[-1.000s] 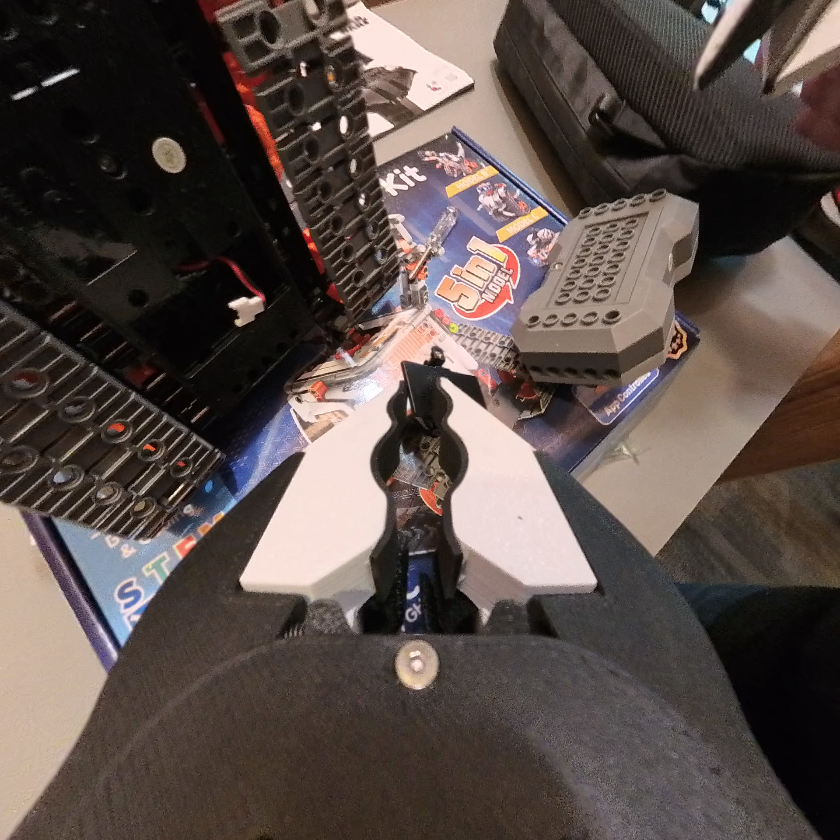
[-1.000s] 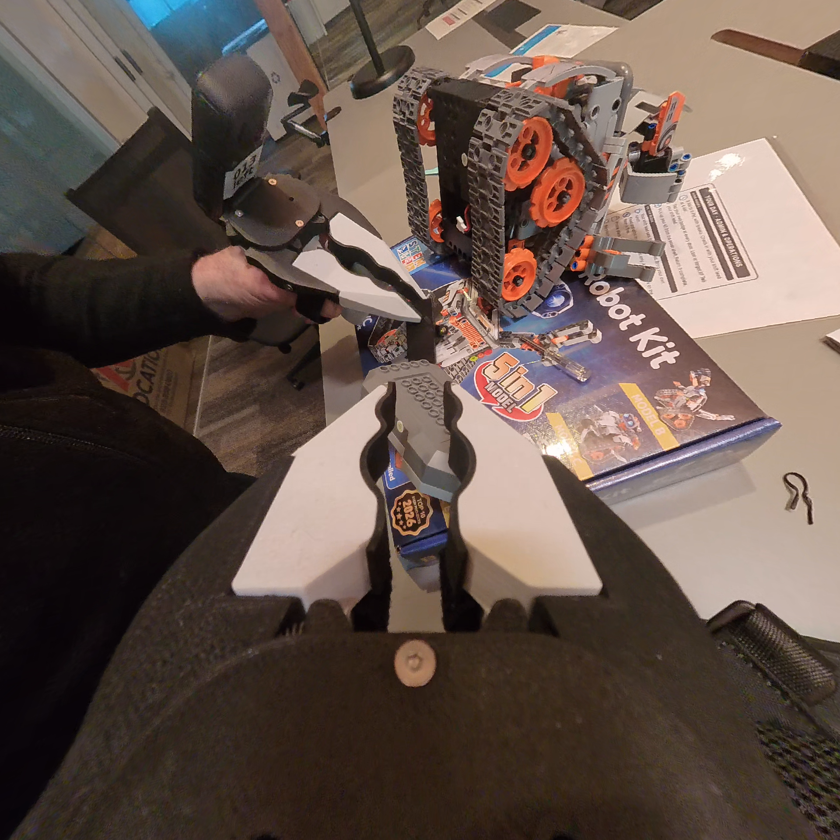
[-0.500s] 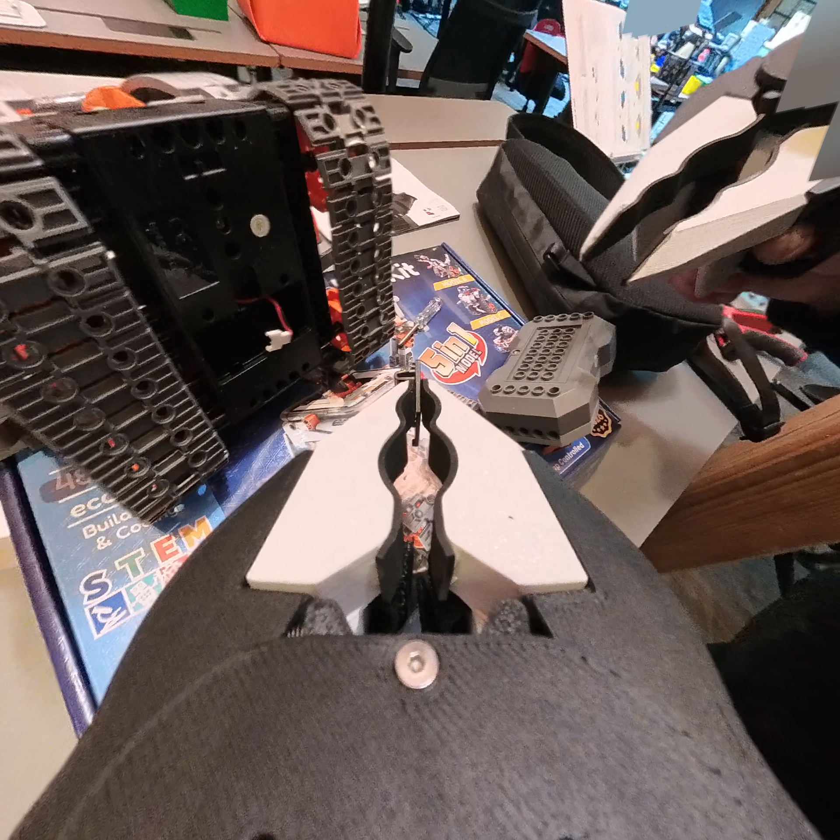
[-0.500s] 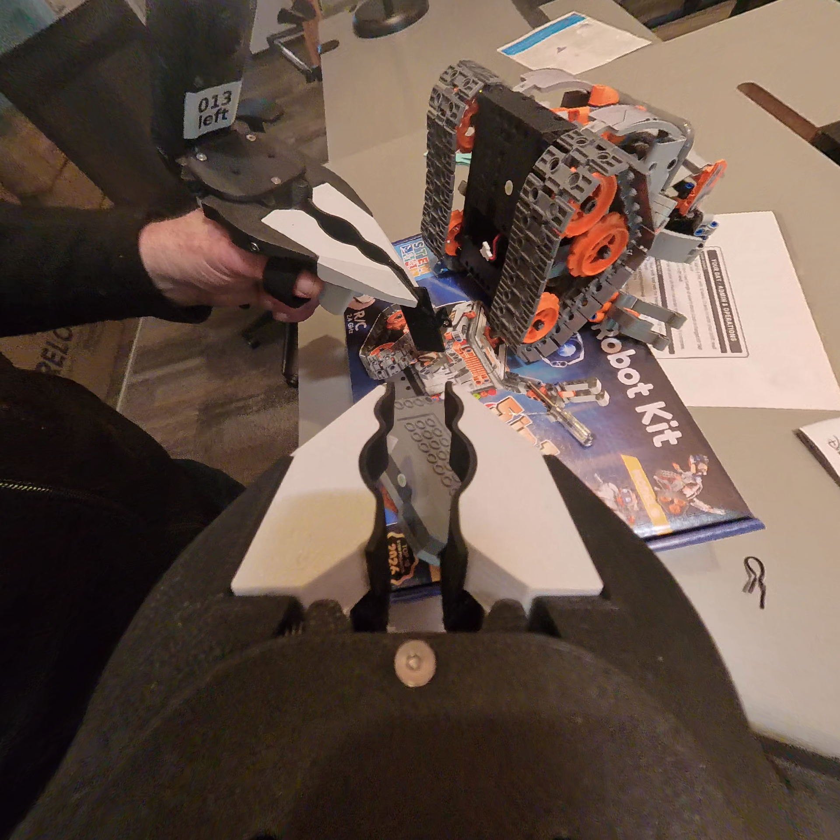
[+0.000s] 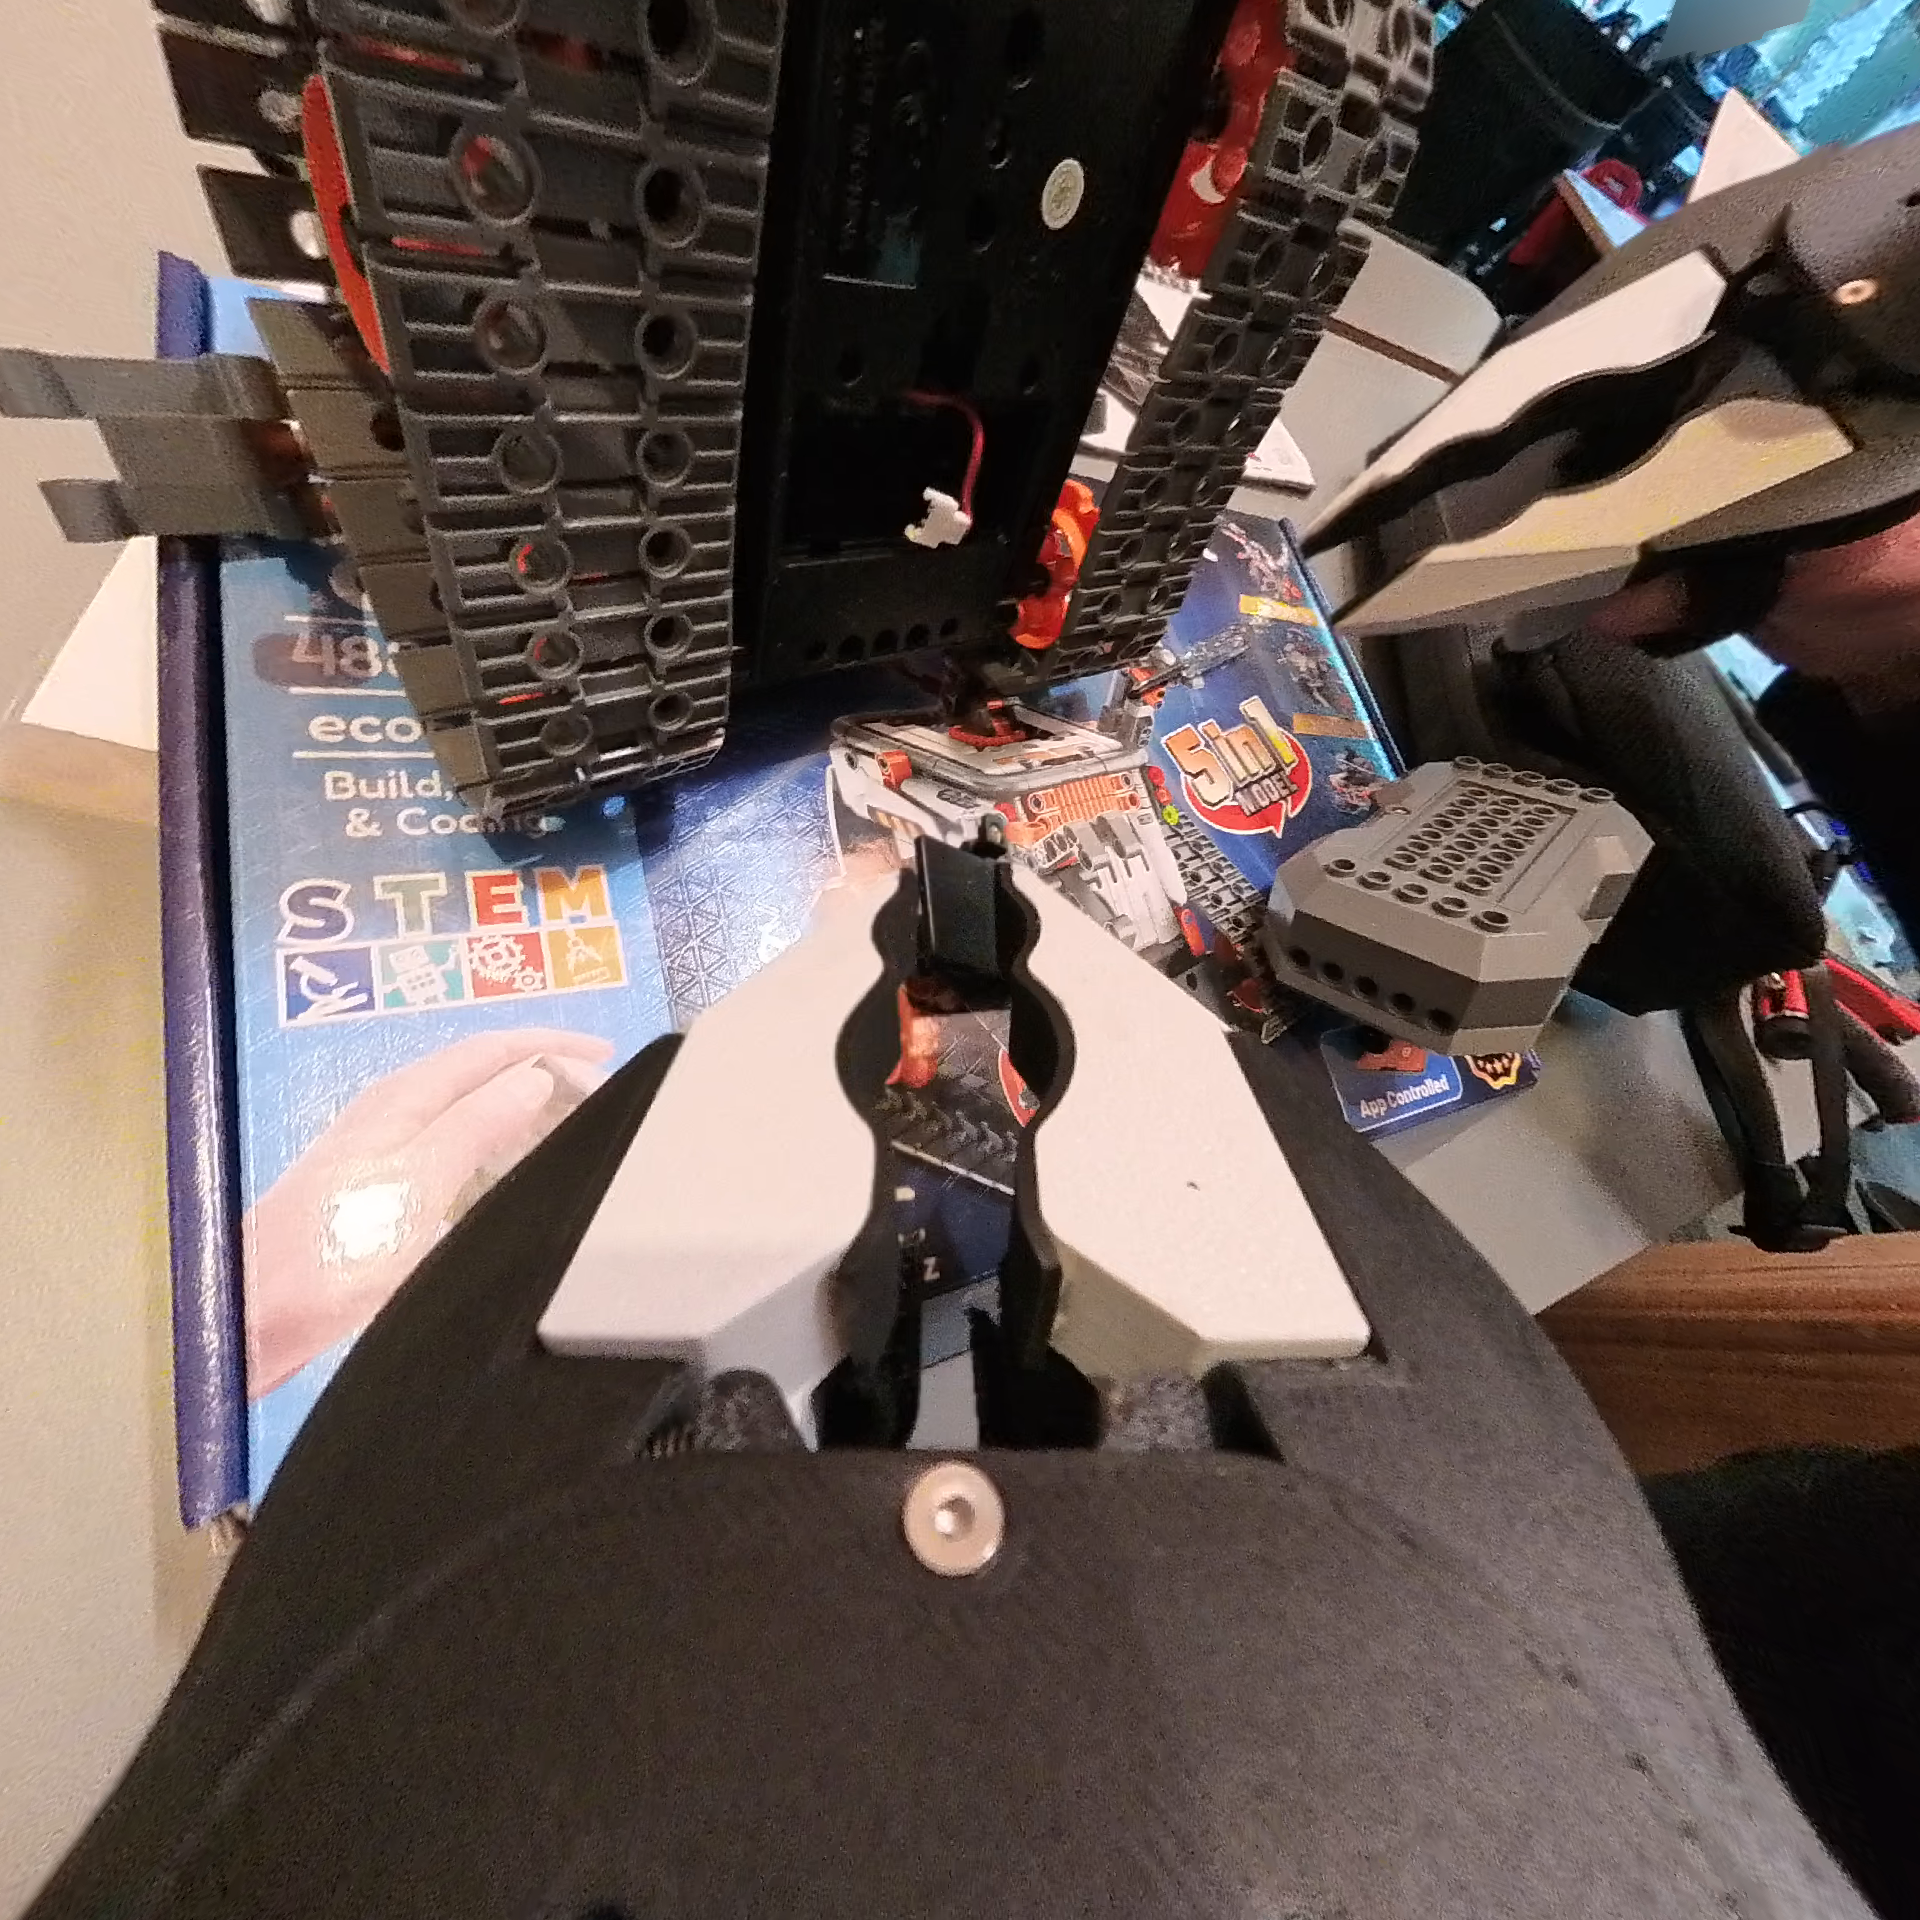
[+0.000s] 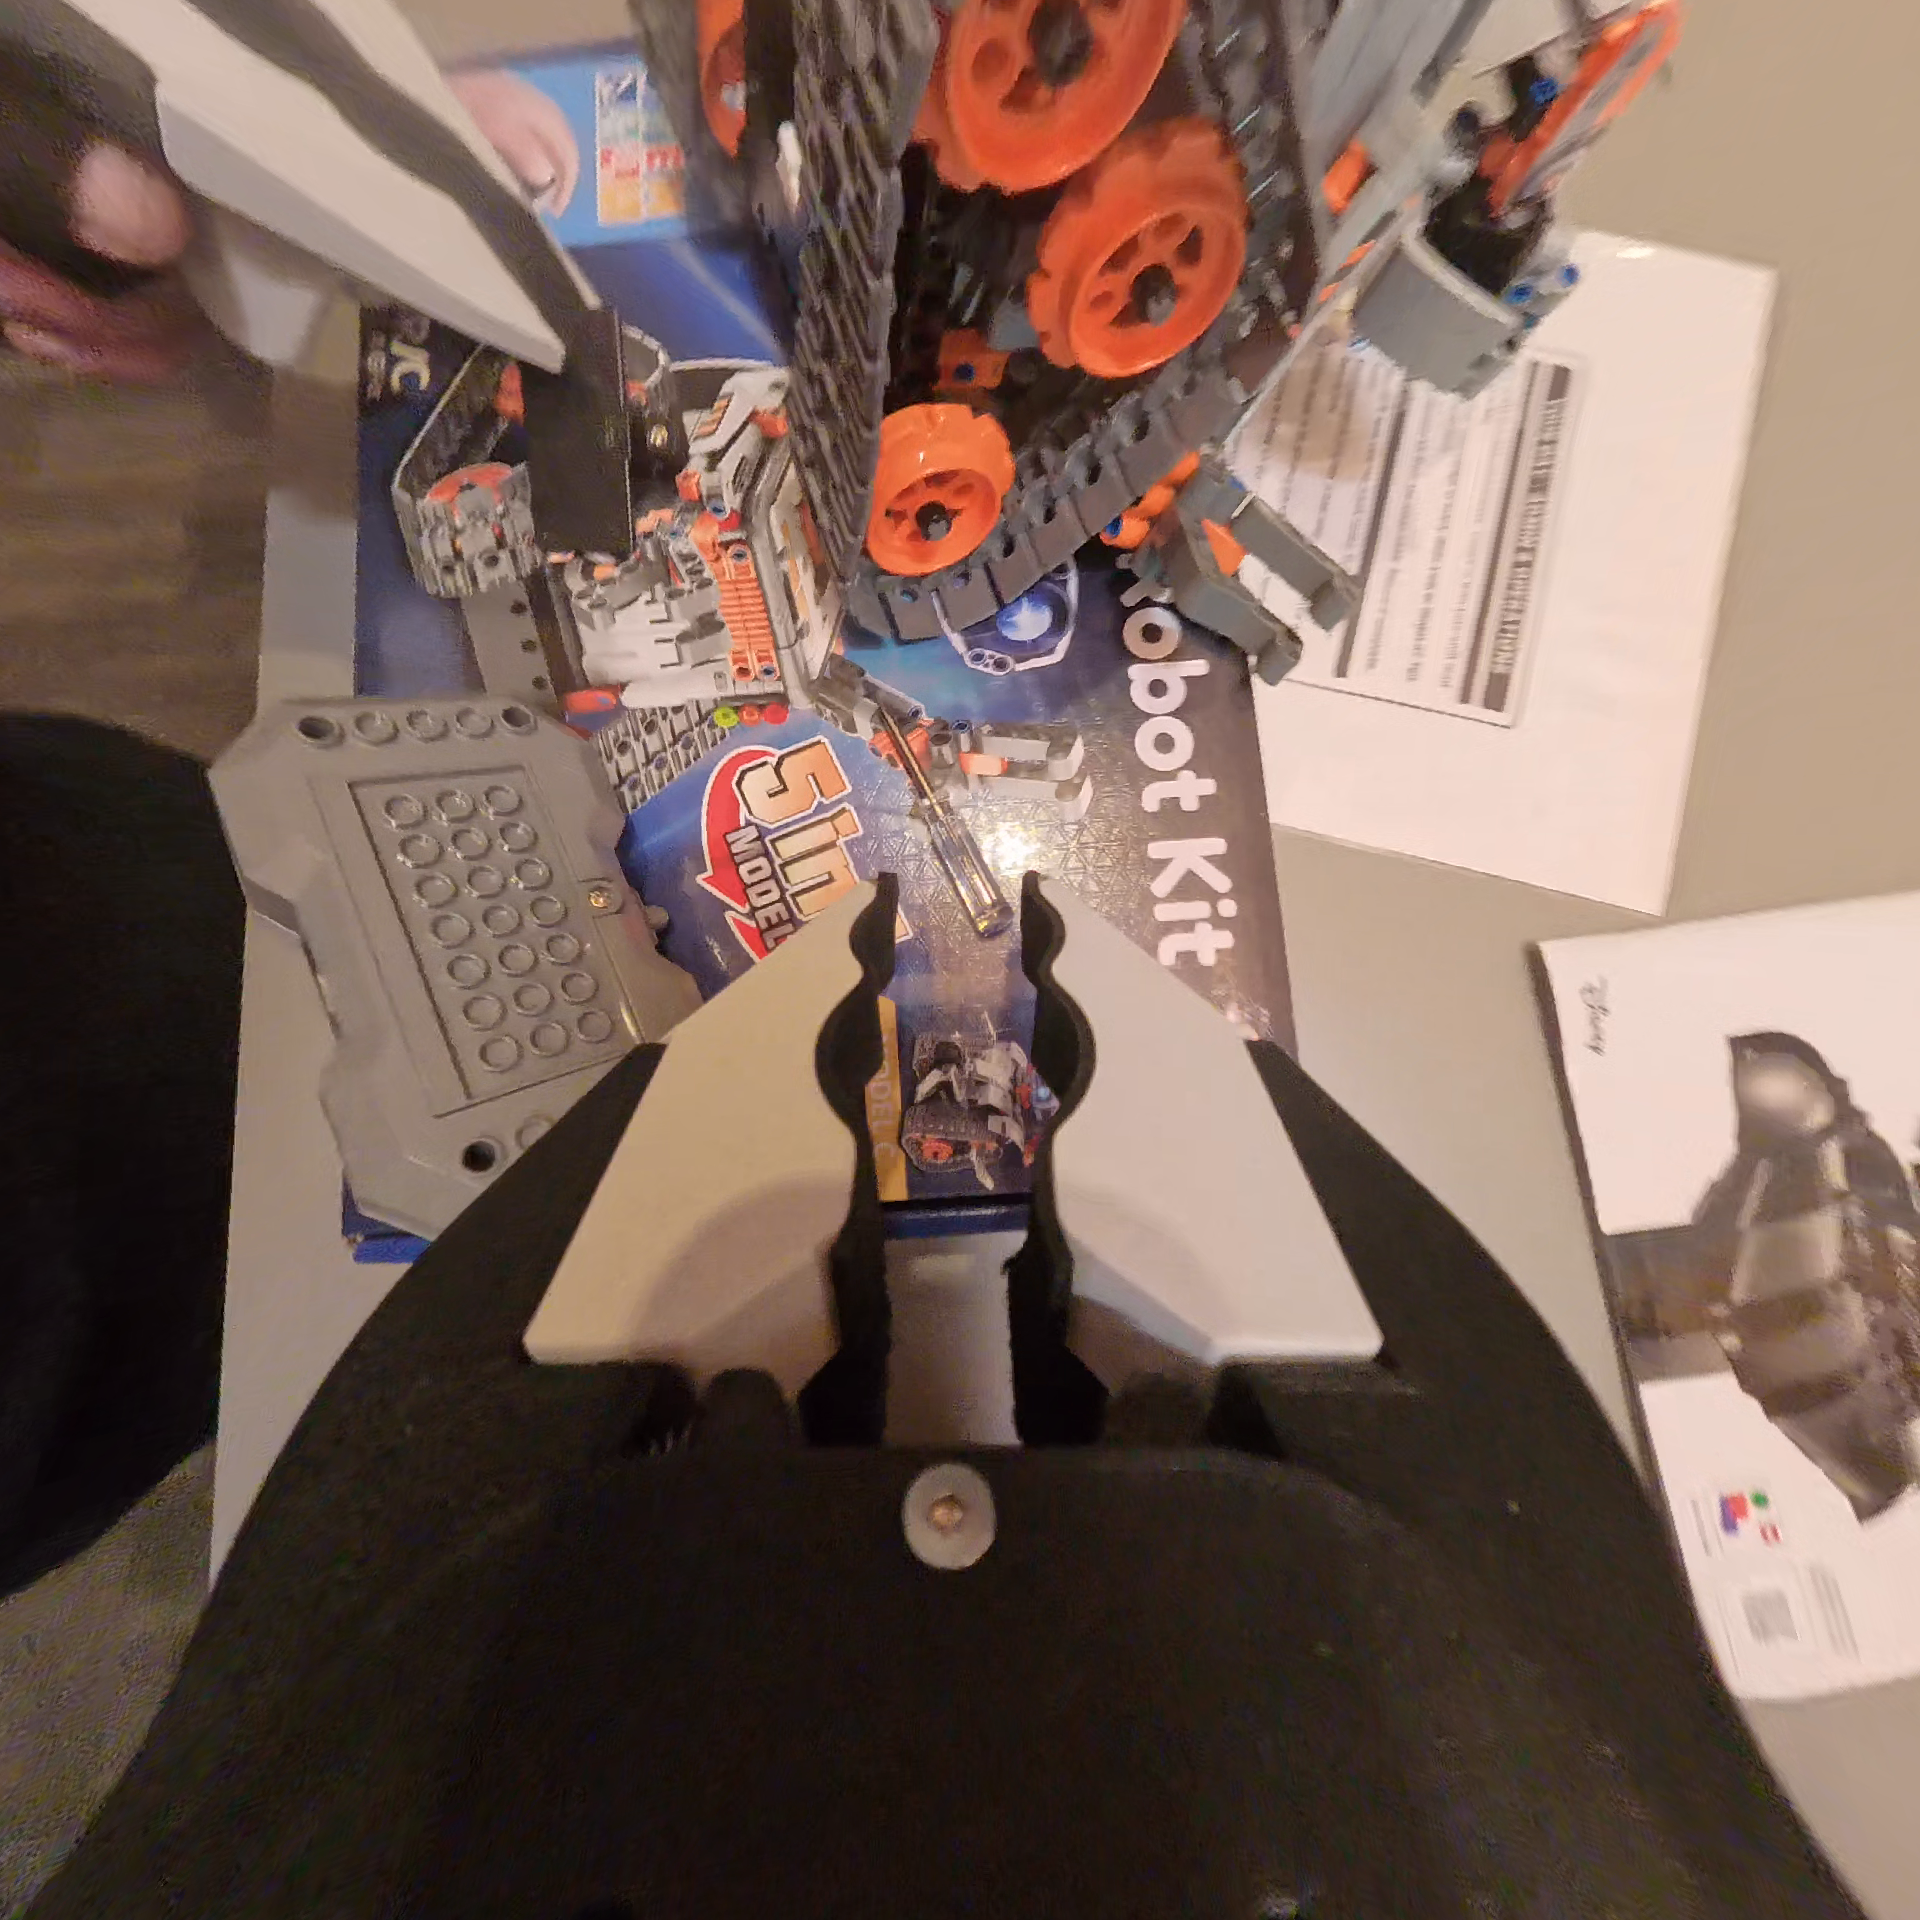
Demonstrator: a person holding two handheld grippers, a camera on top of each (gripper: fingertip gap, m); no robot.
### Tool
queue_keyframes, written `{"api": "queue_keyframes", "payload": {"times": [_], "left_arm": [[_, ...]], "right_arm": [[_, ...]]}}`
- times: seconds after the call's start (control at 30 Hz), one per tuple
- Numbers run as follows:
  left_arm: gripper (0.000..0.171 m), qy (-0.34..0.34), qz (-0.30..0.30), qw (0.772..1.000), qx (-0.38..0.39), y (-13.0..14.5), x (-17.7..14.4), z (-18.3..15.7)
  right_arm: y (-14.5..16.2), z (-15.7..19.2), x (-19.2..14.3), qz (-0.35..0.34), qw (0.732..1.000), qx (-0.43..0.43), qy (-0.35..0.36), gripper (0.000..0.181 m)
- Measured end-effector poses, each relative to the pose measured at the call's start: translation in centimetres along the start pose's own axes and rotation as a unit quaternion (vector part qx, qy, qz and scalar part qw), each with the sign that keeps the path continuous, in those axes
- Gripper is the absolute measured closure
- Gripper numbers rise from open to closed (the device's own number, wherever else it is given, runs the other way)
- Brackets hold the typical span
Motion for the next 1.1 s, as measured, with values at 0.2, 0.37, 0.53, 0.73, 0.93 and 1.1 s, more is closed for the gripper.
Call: {"api": "queue_keyframes", "payload": {"times": [0.2,0.37,0.53,0.73,0.93,1.1], "left_arm": [[0.146,-0.034,-0.008,0.999,0.008,0.1,-0.6,0.2],[0.133,-0.060,-0.019,0.998,0.029,-0.3,-1.6,0.4],[0.121,-0.015,-0.014,0.993,0.113,-1.1,-1.8,-3.2],[0.113,0.079,-0.017,0.979,0.188,-2.4,-0.9,-8.3],[0.127,0.089,-0.033,0.928,0.360,-5.2,1.4,-12.0],[0.136,0.099,-0.020,0.865,0.491,-4.6,3.7,-13.9]], "right_arm": [[1.2,-0.6,2.5,0.033,0.998,-0.021,-0.044,0.162],[1.1,-0.6,2.9,0.025,0.998,-0.021,-0.062,0.177],[1.4,-0.2,2.4,0.016,0.997,-0.017,-0.073,0.177],[1.4,0.0,-0.2,-0.020,0.997,0.002,-0.069,0.177],[-0.1,2.3,-4.4,-0.040,0.994,-0.023,-0.101,0.177],[-0.9,4.1,-6.3,-0.025,0.992,-0.030,-0.122,0.176]]}}
Point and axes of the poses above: each gripper's, where its closed fingertips meet, x out along the fingers, y out of its underside, z = x × y across the jaws, the point moved 3 cm from there along -x, back along the fingers, and after that the axes turned 3 degrees about -x, right-handed, at the moved point
